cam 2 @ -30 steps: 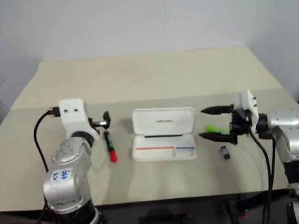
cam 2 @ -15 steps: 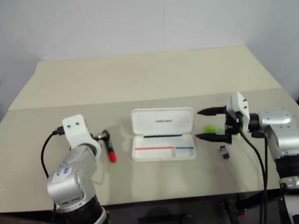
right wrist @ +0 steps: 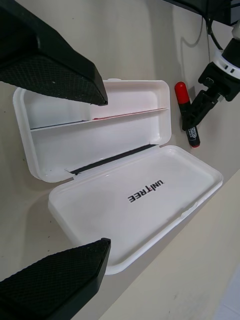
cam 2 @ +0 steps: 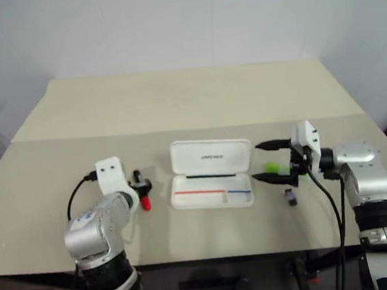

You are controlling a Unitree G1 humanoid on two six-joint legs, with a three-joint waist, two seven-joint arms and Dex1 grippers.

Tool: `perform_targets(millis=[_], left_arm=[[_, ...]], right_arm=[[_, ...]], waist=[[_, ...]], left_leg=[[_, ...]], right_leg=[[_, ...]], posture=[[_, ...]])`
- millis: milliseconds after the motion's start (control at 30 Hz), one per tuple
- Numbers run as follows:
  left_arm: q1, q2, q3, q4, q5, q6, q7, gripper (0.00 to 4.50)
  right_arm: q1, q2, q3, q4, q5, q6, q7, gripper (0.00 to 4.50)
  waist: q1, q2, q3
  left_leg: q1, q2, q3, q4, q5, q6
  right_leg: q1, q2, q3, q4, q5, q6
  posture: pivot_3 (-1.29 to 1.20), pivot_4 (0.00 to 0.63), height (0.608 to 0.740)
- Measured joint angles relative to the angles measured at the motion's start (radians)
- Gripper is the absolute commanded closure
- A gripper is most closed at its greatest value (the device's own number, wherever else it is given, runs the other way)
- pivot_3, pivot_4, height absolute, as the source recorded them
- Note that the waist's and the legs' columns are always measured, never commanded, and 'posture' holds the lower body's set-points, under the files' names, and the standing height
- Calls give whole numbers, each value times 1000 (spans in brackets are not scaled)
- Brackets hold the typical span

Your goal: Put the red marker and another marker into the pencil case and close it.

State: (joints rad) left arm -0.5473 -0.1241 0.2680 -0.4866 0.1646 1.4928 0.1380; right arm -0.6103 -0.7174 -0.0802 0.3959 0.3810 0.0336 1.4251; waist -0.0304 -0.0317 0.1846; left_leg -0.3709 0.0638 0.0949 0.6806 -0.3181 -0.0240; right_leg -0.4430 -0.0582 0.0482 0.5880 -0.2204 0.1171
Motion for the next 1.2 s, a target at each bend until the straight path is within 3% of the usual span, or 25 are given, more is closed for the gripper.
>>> perform_targets(millis=[367,467,733,800,1000,1100,1200], left_arm=[[-32,222,-174,98,-41,40,-78,53],[-46,238,-181,125,-51,33,-97,646],[-64,221,-167,185,-68,-24,-106,3429],[-64,220,-162,187,-68,-31,-103,3944],[-63,233,-134,187,-72,-39,-105,3944],[-64,286,-129,186,-80,-46,-124,3944],[-78,405,-142,177,-98,-88,-183,3944]], right_arm=[[0,23,0,1,-6,-16,-25,0],[0,30,0,1,-7,-25,-33,0],[0,37,0,1,-8,-34,-53,0],[0,37,0,1,-8,-35,-55,0],[0,37,-2,1,-6,-34,-58,0],[0,37,-3,1,-2,-30,-58,0],[0,37,-6,-2,17,-9,-52,0]], waist=[[1,0,0],[2,0,0],[-2,0,0],[-4,0,0],[-4,0,0],[-3,0,0],[-3,0,0]], left_leg=[[1,0,0,0,1,-1],[1,0,0,0,1,-1],[2,0,0,0,2,-2],[2,0,-1,0,2,-2],[1,0,-1,0,2,-2],[1,0,-1,-1,2,-2],[1,0,-1,-1,2,-2]], right_leg=[[0,0,0,2,0,0],[0,0,0,2,0,0],[1,0,0,3,1,-1],[1,0,0,3,1,-1],[0,0,0,2,1,-1],[0,0,-1,1,1,-1],[0,0,-1,1,1,-1]], posture=[[0,150,740],[0,150,740],[0,150,740],[0,150,740],[0,150,740],[0,150,740],[0,150,740]])
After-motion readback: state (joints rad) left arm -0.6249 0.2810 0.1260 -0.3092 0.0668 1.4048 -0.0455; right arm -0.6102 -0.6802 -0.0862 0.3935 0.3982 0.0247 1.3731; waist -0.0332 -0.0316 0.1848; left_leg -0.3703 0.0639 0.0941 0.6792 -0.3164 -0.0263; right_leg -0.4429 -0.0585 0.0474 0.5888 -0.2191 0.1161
